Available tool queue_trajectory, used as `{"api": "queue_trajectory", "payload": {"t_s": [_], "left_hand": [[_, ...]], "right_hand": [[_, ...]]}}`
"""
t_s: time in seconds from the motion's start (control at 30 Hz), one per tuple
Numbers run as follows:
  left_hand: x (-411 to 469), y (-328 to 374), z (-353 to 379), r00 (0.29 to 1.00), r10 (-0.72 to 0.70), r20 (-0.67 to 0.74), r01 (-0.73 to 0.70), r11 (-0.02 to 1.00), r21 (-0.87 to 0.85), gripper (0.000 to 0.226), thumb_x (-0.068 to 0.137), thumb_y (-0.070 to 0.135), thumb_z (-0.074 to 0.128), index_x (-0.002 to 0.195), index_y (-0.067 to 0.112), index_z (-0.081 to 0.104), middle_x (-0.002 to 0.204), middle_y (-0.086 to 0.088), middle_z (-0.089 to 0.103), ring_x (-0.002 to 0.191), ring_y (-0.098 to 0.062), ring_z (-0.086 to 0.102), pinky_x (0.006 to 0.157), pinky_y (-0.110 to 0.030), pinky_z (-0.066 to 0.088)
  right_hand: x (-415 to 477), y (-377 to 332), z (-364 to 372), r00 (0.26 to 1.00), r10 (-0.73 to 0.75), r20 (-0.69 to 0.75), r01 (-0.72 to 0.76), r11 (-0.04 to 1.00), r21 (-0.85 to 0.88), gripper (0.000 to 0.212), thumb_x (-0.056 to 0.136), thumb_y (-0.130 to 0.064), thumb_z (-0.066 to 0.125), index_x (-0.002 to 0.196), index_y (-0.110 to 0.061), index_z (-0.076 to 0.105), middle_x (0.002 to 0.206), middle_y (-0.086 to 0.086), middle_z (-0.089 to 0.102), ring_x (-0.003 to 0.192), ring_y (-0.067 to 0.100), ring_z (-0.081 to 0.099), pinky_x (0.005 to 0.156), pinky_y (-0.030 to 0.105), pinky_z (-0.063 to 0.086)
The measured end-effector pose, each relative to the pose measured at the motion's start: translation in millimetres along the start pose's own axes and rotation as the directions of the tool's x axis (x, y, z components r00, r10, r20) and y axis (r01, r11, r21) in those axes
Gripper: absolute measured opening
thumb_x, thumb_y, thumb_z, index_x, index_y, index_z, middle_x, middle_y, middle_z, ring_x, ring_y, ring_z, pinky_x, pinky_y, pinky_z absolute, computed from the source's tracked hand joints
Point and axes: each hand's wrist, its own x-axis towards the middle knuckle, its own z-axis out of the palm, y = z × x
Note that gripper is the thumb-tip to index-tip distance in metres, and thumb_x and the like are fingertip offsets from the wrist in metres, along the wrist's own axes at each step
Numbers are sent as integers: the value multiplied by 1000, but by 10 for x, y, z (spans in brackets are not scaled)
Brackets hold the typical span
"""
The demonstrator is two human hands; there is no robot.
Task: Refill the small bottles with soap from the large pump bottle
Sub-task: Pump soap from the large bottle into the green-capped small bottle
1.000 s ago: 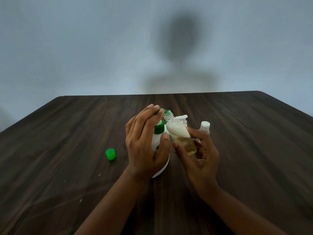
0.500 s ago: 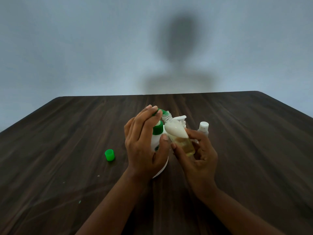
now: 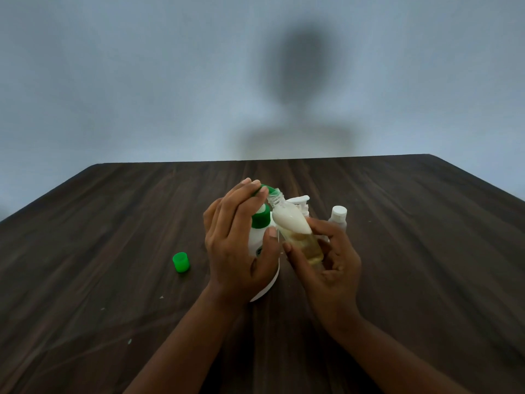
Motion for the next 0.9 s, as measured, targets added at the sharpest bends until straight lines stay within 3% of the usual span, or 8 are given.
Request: {"api": "queue_trajectory", "payload": {"t_s": [0.37,0.67,0.8,0.9], "left_hand": [[-31,22,12,1000,-20,11,20,1000,21,34,81,20,48,101,-2,65,111,-11,64,111,-18,56,95,-30,39],[13,48,-9,999,-31,12,31,999,-8,38,81,21,48,109,0,63,121,-3,56,118,-19,53,98,-34,40],[-14,29,2,998,-53,21,52,998,18,37,80,21,48,103,-3,65,114,-11,64,113,-19,55,97,-29,39],[-38,49,2,999,-38,24,38,999,29,37,80,21,48,101,-4,66,111,-14,65,112,-20,56,97,-28,38]], "right_hand": [[-51,-38,-14,998,58,12,-58,998,22,37,80,-7,76,110,-24,60,108,-9,68,99,11,69,78,19,56],[0,-16,15,1000,27,-3,-27,999,31,39,82,-11,76,115,-26,59,108,0,68,97,16,70,77,23,56],[-27,-25,17,998,55,25,-55,998,25,43,84,-11,75,113,-37,58,110,-7,68,99,15,70,78,25,58],[-56,-25,-3,997,73,37,-74,997,20,42,81,-12,75,114,-31,58,112,-8,66,103,12,69,79,25,58]]}}
